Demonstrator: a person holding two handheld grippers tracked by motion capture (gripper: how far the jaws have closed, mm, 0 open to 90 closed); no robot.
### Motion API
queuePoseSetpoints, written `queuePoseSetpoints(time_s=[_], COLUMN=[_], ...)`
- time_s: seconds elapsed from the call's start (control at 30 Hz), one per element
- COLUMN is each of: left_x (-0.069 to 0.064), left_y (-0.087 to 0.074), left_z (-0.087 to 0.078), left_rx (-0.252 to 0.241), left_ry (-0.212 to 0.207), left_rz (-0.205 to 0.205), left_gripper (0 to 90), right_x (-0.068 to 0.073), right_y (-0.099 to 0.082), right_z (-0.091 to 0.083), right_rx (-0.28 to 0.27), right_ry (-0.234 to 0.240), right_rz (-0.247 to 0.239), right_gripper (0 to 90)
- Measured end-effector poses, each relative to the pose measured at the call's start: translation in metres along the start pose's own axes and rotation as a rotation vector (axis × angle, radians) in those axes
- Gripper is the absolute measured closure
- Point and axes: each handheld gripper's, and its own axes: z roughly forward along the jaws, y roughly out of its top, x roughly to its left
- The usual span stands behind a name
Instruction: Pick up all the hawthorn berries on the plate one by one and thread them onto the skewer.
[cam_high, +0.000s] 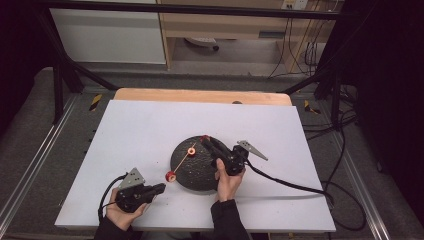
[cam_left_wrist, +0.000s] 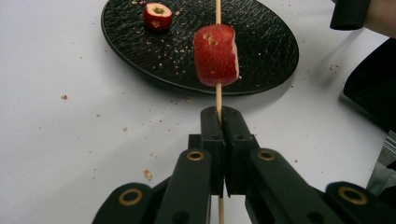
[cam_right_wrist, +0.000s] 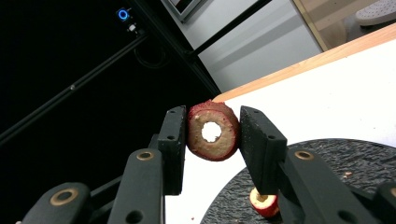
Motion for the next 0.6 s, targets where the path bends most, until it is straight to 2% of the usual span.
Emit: queuePoseSetpoints(time_s=[0.6], left_x=[-0.0107], left_y=[0.0012], left_z=[0.0095], left_rx=[0.008], left_ry=[-0.005], left_rz=[-0.003], left_gripper=[88.4], right_x=[-0.0005], right_y=[-0.0022], right_z=[0.0015], right_rx=[-0.039], right_ry=[0.030], right_rz=[0.036], right_gripper=[63.0])
